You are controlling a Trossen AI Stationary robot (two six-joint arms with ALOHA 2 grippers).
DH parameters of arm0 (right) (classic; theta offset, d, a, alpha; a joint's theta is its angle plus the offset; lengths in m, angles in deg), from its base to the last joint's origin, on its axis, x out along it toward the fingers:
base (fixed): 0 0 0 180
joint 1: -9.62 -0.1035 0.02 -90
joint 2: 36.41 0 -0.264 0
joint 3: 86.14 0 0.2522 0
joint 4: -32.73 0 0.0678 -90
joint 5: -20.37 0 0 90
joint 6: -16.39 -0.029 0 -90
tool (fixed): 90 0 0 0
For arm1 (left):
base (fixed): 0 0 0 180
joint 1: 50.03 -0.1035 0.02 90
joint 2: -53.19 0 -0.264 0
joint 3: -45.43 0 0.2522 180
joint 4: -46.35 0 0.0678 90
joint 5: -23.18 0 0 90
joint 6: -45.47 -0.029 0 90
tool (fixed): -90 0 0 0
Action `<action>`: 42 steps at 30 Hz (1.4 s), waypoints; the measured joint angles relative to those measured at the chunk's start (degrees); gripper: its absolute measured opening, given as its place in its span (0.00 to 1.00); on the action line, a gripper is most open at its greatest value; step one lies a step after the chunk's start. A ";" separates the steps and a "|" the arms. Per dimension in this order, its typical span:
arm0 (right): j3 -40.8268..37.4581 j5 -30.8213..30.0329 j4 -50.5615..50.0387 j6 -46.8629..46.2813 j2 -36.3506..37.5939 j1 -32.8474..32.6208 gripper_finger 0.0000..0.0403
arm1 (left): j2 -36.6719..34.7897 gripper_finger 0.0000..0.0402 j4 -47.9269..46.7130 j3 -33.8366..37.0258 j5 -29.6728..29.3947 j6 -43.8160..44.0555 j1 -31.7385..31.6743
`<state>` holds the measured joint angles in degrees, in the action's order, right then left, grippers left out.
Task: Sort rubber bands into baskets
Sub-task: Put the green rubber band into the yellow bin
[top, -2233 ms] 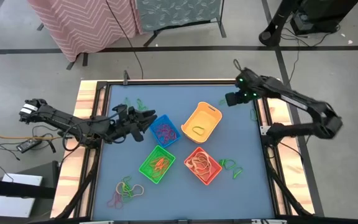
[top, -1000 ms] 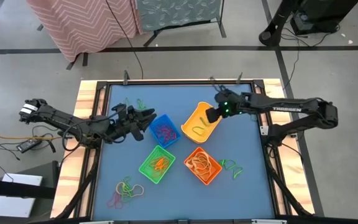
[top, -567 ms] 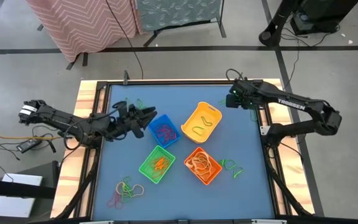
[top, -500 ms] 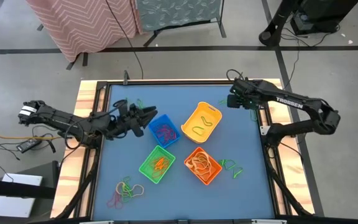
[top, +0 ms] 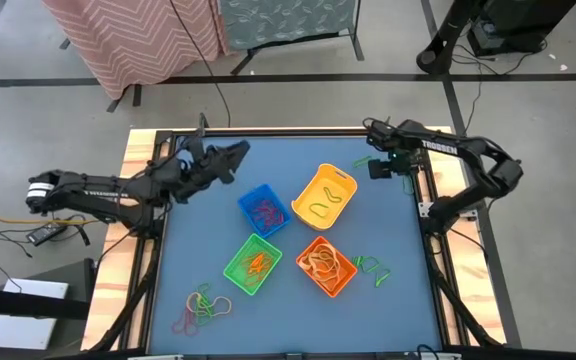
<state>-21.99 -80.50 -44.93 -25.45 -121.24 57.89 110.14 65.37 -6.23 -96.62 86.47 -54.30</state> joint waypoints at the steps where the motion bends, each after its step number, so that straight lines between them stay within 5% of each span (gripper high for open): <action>1: 0.00 0.00 0.02 0.40 -0.65 0.21 0.59 | 0.00 0.51 -0.06 -0.18 0.48 0.00 -0.99; 6: -1.15 3.22 0.06 2.74 -4.31 1.31 0.59 | 0.70 0.51 -2.78 -2.43 7.16 0.26 -7.50; 22: -8.57 11.05 5.19 5.93 -4.56 7.74 0.59 | 12.82 0.51 -8.48 -12.52 47.26 0.33 -27.56; 35: -8.44 12.84 8.03 21.43 -4.56 9.09 0.58 | 13.55 0.51 -8.26 -12.89 48.78 -0.27 -30.65; 42: -8.41 13.94 8.60 23.43 -4.63 9.27 0.36 | 13.55 0.51 -8.22 -12.89 48.43 -0.24 -30.65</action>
<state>-30.40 -66.57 -36.33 -2.03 -125.86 67.16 123.69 57.15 -19.11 -48.19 86.23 -84.95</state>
